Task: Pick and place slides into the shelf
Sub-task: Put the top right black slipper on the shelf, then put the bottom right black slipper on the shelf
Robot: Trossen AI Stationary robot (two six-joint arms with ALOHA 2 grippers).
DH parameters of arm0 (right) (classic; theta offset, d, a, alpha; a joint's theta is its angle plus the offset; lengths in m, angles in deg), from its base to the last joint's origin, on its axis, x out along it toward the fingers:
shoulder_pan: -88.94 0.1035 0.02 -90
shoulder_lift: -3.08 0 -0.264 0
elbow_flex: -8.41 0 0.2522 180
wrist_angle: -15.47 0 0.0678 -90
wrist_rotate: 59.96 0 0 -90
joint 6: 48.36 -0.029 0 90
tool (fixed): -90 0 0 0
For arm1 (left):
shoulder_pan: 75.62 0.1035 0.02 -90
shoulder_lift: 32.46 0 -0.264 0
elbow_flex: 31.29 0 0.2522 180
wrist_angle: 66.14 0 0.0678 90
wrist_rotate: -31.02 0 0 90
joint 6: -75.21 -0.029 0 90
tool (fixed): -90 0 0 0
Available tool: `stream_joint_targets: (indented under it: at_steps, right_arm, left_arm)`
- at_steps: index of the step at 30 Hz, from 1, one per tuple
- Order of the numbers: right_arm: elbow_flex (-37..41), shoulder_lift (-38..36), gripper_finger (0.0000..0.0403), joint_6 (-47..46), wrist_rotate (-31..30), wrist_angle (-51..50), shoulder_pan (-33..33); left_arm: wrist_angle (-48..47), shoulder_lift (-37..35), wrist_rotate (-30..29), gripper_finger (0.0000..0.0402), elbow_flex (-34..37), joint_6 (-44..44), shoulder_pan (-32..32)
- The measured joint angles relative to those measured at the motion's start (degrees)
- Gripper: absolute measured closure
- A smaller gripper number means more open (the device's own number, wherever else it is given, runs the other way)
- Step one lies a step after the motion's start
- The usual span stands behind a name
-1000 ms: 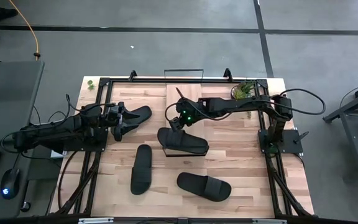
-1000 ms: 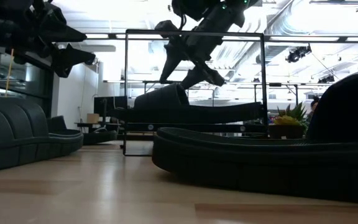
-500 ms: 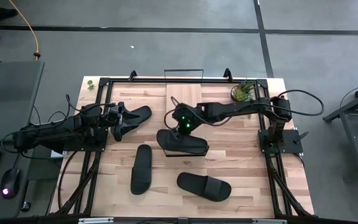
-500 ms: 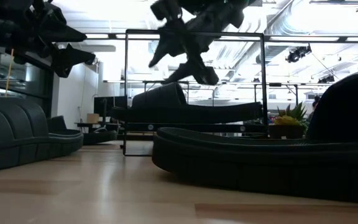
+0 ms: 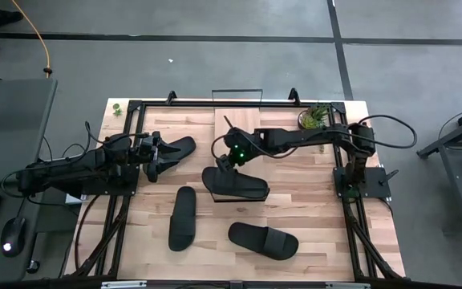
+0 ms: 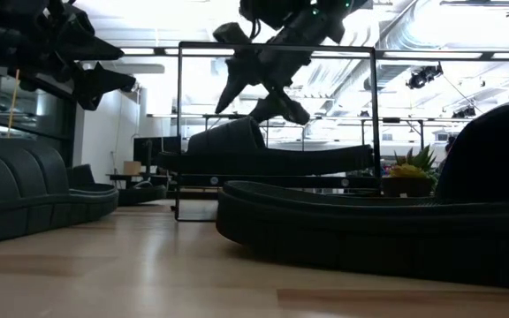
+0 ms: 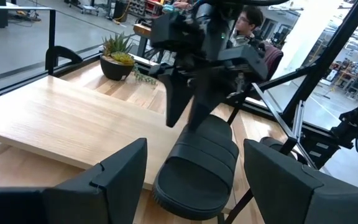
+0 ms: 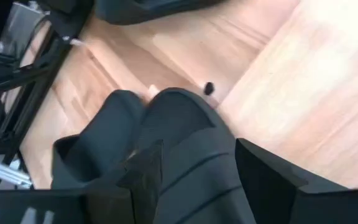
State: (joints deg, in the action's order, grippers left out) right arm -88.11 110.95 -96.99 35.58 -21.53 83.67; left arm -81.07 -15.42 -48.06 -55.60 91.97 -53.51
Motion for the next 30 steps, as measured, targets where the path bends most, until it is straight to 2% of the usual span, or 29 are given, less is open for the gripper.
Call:
stream_joint_targets:
  at_steps: [5, 15, 18, 30]
  right_arm:
    - [0.0, 1.2, 0.0213, -0.5, 1.5, -1.6, 0.0]
    - [0.0, 1.3, 0.0213, -0.3, 9.4, -0.9, 1.1]
    - [0.0, 1.3, 0.0213, -0.3, 9.3, -0.9, 1.2]
    - [0.0, 1.3, 0.0213, 5.2, -6.1, -0.9, -1.5]
  left_arm:
    - [-0.1, 0.0, 0.0, 0.0151, 0.0, 0.0, 0.0]
    - [-0.3, 0.0, 0.0, 0.0151, 0.0, 0.0, 0.0]
    - [-0.3, 0.0, 0.0, 0.0151, 0.0, 0.0, 0.0]
    - [-0.7, 0.0, 0.0, 0.0151, 0.0, 0.0, 0.0]
